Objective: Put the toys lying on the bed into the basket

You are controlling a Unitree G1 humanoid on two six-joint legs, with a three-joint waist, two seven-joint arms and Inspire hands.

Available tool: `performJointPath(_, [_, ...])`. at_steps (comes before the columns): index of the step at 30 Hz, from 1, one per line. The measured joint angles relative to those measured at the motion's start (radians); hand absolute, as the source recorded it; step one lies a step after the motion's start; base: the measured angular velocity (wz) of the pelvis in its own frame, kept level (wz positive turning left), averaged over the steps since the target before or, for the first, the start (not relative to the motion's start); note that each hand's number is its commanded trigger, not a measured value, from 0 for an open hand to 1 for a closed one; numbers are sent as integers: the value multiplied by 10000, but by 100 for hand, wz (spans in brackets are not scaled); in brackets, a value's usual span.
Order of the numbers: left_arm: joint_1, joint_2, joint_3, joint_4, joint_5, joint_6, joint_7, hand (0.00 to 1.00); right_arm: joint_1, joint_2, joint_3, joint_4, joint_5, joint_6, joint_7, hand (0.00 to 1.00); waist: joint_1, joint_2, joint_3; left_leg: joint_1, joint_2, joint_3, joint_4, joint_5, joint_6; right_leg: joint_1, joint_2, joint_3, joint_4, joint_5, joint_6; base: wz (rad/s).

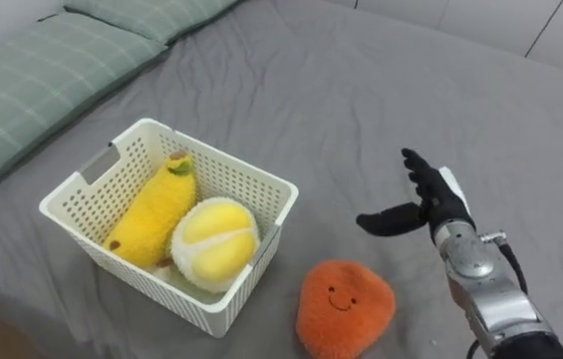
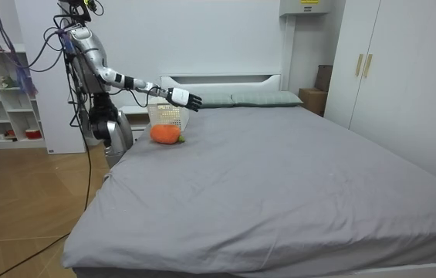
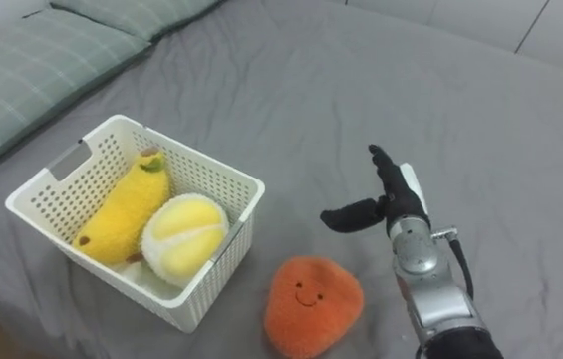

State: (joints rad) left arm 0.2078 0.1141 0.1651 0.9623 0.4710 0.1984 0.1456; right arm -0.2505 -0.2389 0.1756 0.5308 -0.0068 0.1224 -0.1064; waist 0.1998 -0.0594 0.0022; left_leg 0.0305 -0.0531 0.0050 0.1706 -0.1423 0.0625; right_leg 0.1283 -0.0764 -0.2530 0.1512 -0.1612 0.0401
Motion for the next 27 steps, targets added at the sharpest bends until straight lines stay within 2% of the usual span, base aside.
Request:
performJointPath(2, [55,9,-84,-81,9,-9,-6,0,109,14,267,23,-227,0,184,0,4,-49,-10,18,58,170,1,-30,-22,-28,28,53,3,1,1,-13])
performJointPath(5, [165,-4,-289,-213,29,-52,-6,0,258,28,778,241,-724,1,747,0,6,-77,-13,13,81,131,1,-41,-42,-31,52,55,2,1,0,-2])
performJointPath(8, [196,-19,-355,-122,29,-60,-33,0,417,136,911,528,-1352,110,1512,0,62,-85,-2,-7,71,80,7,-41,-43,-30,56,37,-2,1,0,1])
performJointPath(12, [194,-14,-353,78,29,99,-117,0,438,128,1297,738,-1611,355,2484,0,269,-170,45,-21,74,76,5,-55,-58,-75,62,51,-6,1,0,-3])
performJointPath(14, [212,9,-370,116,21,225,-124,0,436,162,1624,936,-1741,460,3020,0,370,-303,92,-22,71,0,17,-60,-66,-67,72,18,-9,1,-1,7])
performJointPath(17, [199,66,-679,300,20,245,-195,0,429,446,1872,1598,-2026,529,3424,0,560,-405,82,-48,54,-90,32,-61,-67,-74,70,-40,-11,1,-1,7])
performJointPath(19, [204,57,-720,324,16,245,-267,0,424,538,1909,1708,-2210,532,3513,0,572,-447,107,-128,47,-146,103,-72,-68,-89,67,-107,-12,1,-1,11])
performJointPath(27, [185,74,-715,356,20,235,-513,0,356,546,1919,1765,-2985,541,3956,0,605,-483,91,-282,53,-241,275,-139,-90,-92,82,-243,-13,-2,-3,3])
